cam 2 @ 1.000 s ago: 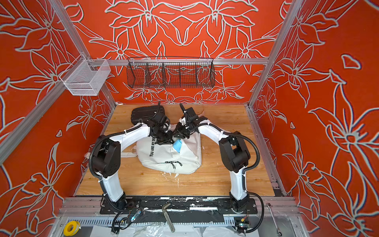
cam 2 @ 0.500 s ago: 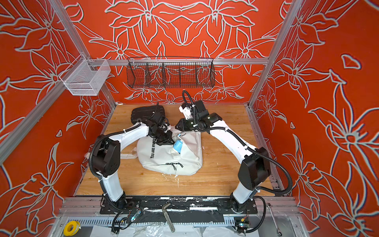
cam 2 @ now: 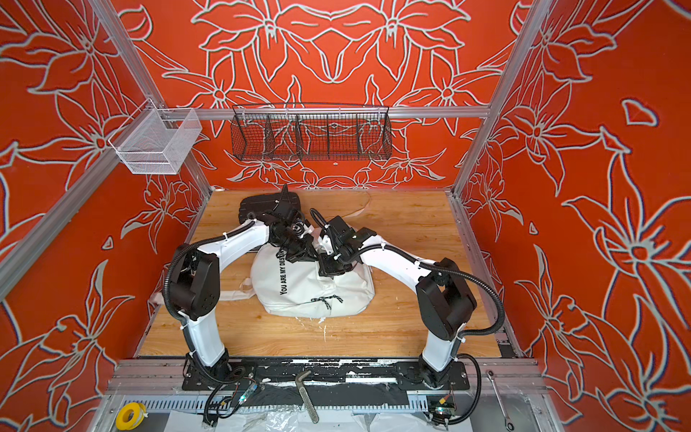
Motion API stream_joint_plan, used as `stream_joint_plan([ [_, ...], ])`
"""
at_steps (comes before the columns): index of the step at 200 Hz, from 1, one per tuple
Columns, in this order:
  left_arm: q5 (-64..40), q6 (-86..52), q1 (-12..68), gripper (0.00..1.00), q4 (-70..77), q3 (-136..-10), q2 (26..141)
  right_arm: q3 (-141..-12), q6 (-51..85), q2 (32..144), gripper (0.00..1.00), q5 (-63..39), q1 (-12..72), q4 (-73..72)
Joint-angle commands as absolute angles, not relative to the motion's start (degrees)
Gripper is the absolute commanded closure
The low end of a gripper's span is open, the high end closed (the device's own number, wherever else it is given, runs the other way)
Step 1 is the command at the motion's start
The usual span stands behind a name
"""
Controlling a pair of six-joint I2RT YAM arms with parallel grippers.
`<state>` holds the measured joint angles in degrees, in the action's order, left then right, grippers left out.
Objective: Pack books, pencil case, and school supplies into a backpack
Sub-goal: Place the pencil sharpener in the student bag.
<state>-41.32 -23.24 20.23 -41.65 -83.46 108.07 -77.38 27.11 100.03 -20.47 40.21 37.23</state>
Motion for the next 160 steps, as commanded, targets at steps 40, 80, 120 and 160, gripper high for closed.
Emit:
stream_joint_plan([
  [40, -51.59, -17.56, 20.10, 1.00, -48.35, -84.30, 107.66, -76.75, 36.09, 103.76, 0.79, -13.39, 37.62, 36.51],
  [80, -51.96, -19.51, 20.13, 1.00, -46.38, -85.36, 108.85, -77.12, 29.42, 96.39, 0.77, -13.01, 39.11, 28.39],
  [120, -52.47, -20.43, 20.46, 1.00, -46.47, -88.68, 110.14, -77.39, 28.48, 93.87, 0.77, -9.69, 39.02, 28.40],
  [160, -53.35, -20.89, 20.83, 1.00, -46.62, -89.59, 110.42, -78.20, 29.36, 98.90, 0.82, -7.46, 39.03, 33.47],
])
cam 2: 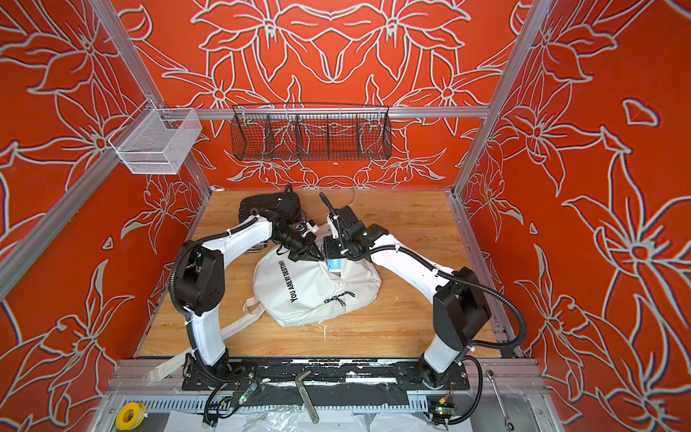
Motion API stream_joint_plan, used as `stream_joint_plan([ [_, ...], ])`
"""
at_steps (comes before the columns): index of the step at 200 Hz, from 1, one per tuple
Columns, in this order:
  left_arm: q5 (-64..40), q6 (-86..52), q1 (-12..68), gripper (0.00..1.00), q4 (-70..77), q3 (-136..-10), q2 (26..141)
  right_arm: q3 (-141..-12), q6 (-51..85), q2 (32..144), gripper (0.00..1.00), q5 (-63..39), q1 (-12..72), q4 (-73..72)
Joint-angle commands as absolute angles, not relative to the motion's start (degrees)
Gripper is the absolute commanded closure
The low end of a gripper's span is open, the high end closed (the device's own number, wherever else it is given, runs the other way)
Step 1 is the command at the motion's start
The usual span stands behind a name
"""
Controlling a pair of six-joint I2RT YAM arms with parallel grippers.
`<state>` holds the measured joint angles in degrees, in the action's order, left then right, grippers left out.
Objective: Pack books, pencil case, and school supplies into a backpack
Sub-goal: Place the pencil sharpener in the student bag.
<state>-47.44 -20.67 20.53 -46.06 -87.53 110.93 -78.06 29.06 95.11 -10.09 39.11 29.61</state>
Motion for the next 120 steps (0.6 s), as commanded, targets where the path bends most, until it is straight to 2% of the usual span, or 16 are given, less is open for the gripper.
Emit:
stream_joint_plan([
  [1, -53.44, -20.95, 20.83, 1.00, -46.56, -89.62, 110.41, -78.12, 29.40, 99.11, 0.82, -7.56, 39.03, 33.43],
  [17, -54.57, -21.49, 20.90, 1.00, -45.91, -89.91, 110.51, -76.00, 30.64, 100.85, 0.87, -8.41, 39.02, 33.88],
  [69, -58.92, -20.90, 20.85, 1.00, -46.61, -92.82, 111.48, -75.98, 30.11, 101.56, 0.84, -4.03, 38.15, 38.00],
  [98, -58.86, -19.62, 20.87, 1.00, -49.64, -93.68, 113.57, -75.89, 25.51, 95.33, 0.64, -8.88, 37.61, 31.48],
  [120, -58.56, -19.59, 20.99, 1.00, -49.70, -92.92, 113.94, -75.41, 21.62, 90.30, 0.56, -8.52, 37.62, 28.04],
])
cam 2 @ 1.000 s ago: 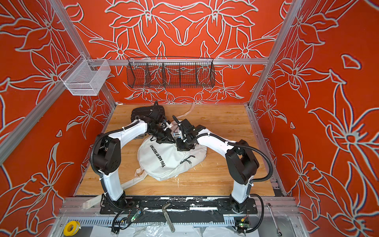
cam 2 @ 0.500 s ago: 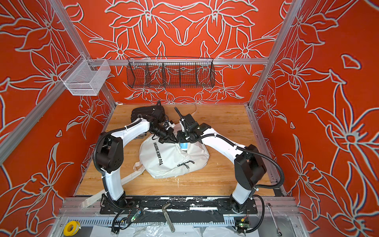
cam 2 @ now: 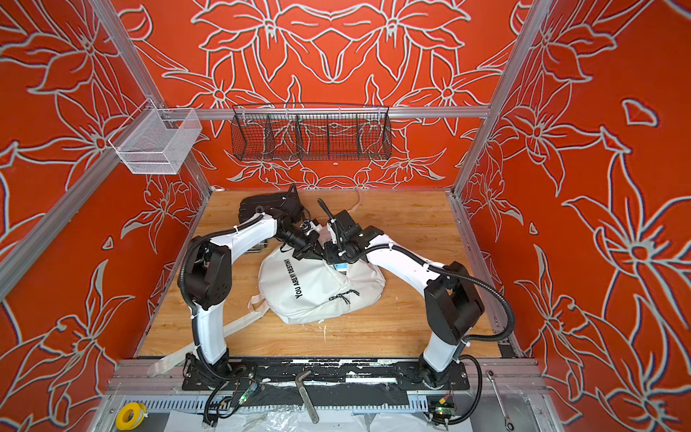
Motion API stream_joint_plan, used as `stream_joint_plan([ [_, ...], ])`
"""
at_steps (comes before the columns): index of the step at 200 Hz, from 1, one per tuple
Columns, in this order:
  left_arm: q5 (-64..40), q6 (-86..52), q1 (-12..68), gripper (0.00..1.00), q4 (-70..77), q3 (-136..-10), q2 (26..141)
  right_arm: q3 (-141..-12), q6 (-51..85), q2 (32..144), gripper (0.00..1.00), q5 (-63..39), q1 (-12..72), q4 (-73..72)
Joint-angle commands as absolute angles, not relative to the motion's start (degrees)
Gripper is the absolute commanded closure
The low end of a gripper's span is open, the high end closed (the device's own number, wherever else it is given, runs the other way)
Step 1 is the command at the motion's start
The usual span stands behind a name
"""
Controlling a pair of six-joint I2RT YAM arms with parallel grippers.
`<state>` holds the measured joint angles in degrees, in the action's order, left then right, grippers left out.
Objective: Pack books, pencil case, and school supplies into a backpack
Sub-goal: Place the pencil sharpener in the student bag.
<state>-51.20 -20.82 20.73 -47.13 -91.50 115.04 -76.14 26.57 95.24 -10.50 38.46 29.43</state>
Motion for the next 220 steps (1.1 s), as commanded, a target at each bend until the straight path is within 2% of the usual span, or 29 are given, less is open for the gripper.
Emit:
stream_joint_plan([
  [1, -58.51, -19.60, 21.00, 1.00, -49.72, -92.91, 113.92, -75.50, 21.36, 90.24, 0.56, -8.39, 37.62, 28.44],
  [31, -58.97, -20.26, 21.26, 1.00, -49.02, -93.40, 113.84, -80.62, 16.39, 93.91, 0.51, -3.20, 37.62, 42.83],
  [75, -60.75, -20.51, 21.53, 1.00, -49.51, -94.69, 113.82, -75.78, 18.20, 93.06, 0.63, -3.66, 37.84, 44.59],
  [110, -64.95, -23.27, 21.79, 1.00, -46.41, -94.43, 114.67, -78.15, 16.85, 99.26, 0.68, -1.57, 38.65, 51.01],
  [123, -65.98, -23.53, 21.95, 1.00, -45.85, -94.65, 115.31, -79.40, 16.70, 101.22, 0.66, -1.49, 39.17, 52.44],
  [138, -67.31, -23.65, 21.93, 1.00, -45.69, -94.86, 115.77, -79.36, 17.86, 101.78, 0.57, -0.47, 39.30, 52.40],
  [155, -69.59, -25.82, 21.97, 1.00, -42.16, -93.81, 114.87, -78.58, 18.45, 102.83, 0.54, 2.96, 39.29, 53.11],
  [189, -71.14, -24.22, 21.89, 1.00, -44.50, -95.81, 114.57, -77.52, 20.62, 105.92, 0.55, 5.65, 38.50, 53.86],
  [220, -73.76, -22.62, 21.98, 1.00, -45.39, -95.21, 113.74, -77.28, 22.57, 105.49, 0.54, -0.15, 36.52, 50.71],
])
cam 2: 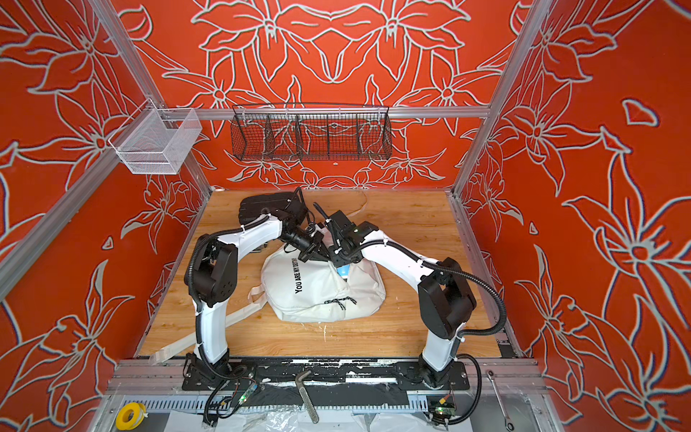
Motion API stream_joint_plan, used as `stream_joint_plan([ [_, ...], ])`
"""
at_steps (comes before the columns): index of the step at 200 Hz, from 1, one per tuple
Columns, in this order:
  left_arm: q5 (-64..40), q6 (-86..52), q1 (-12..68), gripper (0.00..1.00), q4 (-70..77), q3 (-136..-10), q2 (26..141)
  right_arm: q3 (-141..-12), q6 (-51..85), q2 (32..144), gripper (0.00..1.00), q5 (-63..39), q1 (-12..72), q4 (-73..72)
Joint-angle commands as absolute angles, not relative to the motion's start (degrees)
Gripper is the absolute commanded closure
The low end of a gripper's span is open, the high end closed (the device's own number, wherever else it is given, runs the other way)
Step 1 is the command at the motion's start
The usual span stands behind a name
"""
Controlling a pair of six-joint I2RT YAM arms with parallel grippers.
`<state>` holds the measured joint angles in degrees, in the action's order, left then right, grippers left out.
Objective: Pack books, pencil case, and school supplies into a backpack
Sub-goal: Place the pencil sharpener in the student bag.
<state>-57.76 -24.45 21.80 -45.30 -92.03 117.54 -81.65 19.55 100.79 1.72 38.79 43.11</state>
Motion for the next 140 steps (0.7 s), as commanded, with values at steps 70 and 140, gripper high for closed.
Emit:
stream_joint_plan([
  [70, -76.18, -17.05, 21.99, 1.00, -48.44, -93.98, 114.54, -71.72, 12.21, 89.82, 0.49, -11.20, 35.04, 35.65],
  [140, -75.67, -16.61, 21.97, 1.00, -46.18, -92.29, 116.12, -61.24, 13.61, 76.37, 0.45, -20.84, 35.13, 30.33],
])
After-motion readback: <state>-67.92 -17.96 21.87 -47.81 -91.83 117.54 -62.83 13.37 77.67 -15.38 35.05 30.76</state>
